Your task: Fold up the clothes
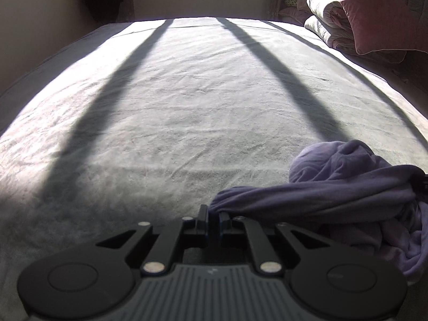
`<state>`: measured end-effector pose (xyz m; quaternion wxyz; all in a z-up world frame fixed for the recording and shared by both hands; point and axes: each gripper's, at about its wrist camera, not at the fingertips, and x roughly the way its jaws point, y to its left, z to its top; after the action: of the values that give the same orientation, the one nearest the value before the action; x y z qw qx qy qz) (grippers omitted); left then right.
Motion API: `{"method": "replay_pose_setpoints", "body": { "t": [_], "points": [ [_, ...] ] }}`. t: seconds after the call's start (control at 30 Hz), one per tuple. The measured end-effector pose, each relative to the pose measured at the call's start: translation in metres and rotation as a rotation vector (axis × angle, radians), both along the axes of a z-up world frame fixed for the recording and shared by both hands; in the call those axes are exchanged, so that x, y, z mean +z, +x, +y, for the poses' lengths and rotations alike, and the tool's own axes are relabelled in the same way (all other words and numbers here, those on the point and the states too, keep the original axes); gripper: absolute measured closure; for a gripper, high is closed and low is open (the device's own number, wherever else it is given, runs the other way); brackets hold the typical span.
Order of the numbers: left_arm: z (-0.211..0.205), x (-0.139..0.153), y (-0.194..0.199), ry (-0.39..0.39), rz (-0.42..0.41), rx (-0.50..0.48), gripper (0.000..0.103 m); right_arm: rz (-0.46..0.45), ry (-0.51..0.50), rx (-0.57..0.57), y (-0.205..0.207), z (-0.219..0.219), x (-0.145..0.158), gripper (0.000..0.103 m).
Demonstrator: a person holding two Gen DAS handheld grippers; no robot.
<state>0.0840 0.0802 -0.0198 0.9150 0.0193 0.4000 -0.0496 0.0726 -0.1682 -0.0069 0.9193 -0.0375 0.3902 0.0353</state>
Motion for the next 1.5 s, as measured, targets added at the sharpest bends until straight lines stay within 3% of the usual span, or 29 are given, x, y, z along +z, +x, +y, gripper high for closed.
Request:
{"method": "replay_pose_setpoints", "body": {
  "t": [0.23,0.3,0.43,0.57,0.83,0.93,1.0,1.23,1.5],
  "points": [
    [0.014,0.002,0.012,-0.157,0.019,-0.042,0.091,0.049,0.106,-0.001,0.009,-0.018,-0.013,0.096],
    [0.015,0.001,0.013,-0.170,0.025,-0.053,0.089,0.052,0.121,0.002,0.007,-0.021,-0.011,0.087],
    [0.013,0.000,0.012,-0.131,0.001,-0.082,0.069,0.065,0.148,-0.006,0.000,-0.030,-0.006,0.076],
    [0.018,0.002,0.013,-0.135,0.003,-0.077,0.061,0.075,0.205,-0.027,-0.010,-0.042,-0.001,0.074],
    [0.030,-0.003,0.020,-0.331,0.056,-0.025,0.053,0.143,0.335,-0.044,-0.019,-0.052,-0.009,0.074],
    [0.029,-0.007,0.020,-0.421,0.065,-0.008,0.051,0.165,0.380,-0.050,-0.019,-0.054,-0.014,0.076],
    [0.026,-0.010,0.021,-0.476,0.075,-0.004,0.050,0.171,0.393,-0.050,-0.019,-0.055,-0.014,0.096],
    [0.020,-0.012,0.021,-0.567,0.081,0.008,0.048,0.090,0.367,-0.182,-0.022,-0.082,0.001,0.100],
    [0.004,-0.010,0.020,-0.682,0.111,-0.083,0.048,0.073,0.288,-0.302,-0.019,-0.119,-0.005,0.100]
  ]
}}
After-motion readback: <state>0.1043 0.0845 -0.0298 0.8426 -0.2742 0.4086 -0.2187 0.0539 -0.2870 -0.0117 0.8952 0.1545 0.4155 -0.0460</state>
